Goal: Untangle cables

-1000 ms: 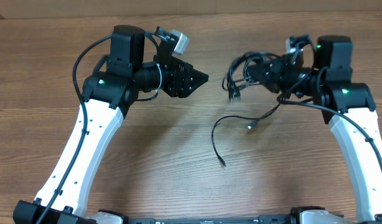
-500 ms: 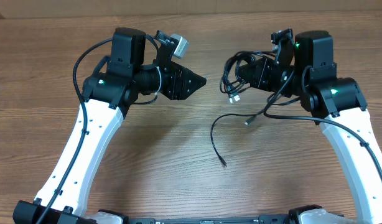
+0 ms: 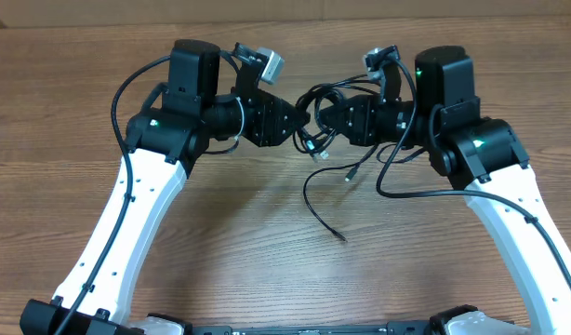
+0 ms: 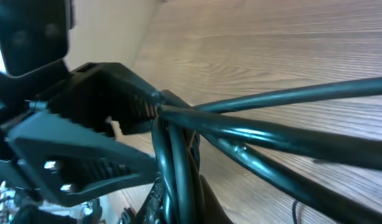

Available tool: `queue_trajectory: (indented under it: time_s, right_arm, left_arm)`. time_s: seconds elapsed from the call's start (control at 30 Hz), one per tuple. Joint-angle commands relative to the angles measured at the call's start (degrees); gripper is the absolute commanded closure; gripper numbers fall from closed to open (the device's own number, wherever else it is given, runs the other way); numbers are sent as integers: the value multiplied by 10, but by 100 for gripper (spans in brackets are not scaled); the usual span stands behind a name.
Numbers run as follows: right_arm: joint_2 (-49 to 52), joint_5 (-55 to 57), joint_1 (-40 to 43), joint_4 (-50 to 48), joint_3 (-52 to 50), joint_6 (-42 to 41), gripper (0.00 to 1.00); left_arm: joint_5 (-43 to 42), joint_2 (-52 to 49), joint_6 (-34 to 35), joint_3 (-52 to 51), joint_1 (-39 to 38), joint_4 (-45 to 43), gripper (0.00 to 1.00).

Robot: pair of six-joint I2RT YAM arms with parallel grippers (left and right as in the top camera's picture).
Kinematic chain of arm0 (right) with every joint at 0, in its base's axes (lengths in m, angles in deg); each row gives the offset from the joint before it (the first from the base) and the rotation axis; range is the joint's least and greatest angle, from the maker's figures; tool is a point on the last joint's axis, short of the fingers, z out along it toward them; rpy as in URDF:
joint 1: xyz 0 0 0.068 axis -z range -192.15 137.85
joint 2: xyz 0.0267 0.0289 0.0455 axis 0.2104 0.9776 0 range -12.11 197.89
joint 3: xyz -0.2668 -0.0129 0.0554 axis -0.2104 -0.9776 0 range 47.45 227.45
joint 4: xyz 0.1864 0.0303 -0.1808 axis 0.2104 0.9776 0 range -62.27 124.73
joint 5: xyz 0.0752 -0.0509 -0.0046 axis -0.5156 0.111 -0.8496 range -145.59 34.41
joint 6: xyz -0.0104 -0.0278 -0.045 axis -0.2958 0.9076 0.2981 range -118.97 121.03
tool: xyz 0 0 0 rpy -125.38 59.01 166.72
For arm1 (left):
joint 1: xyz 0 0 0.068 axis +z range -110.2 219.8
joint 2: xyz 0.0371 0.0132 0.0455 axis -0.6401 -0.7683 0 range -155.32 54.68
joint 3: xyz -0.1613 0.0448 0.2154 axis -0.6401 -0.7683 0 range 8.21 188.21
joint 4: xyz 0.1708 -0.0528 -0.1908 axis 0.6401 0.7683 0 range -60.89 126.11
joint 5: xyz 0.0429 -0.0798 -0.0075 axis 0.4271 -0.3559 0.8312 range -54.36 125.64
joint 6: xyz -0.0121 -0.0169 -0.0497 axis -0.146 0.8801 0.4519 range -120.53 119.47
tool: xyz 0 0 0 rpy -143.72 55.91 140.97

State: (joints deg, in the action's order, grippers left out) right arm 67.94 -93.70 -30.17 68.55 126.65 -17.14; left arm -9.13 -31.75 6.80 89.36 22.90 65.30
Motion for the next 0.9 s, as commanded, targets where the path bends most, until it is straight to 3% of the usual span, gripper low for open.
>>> queue_trajectory:
  time_s: [0.0, 0.1, 0.33, 0.37, 0.43, 0.77, 0.87]
  right_arm:
    - [-5, -8, -5, -7, 23, 7, 96]
    - [-5, -8, -5, -7, 23, 7, 96]
    - [-5, -6, -5, -7, 23, 6, 96]
    - [-5, -6, -6, -7, 23, 5, 96]
    - [-5, -6, -6, -7, 23, 5, 96]
    - [-5, 47, -6, 14, 23, 15, 96]
    - [-5, 94, -6, 42, 23, 25, 96]
  left_arm:
    - [4, -5, 4, 6, -7, -2, 57]
    - [4, -5, 4, 6, -7, -1, 71]
    - [4, -5, 4, 6, -7, 0, 76]
    - [4, -5, 4, 6, -7, 0, 80]
    - [4, -5, 4, 6, -7, 0, 96]
    - [-2, -5, 54, 6, -7, -13, 96]
    - [-42, -5, 91, 6, -7, -54, 96]
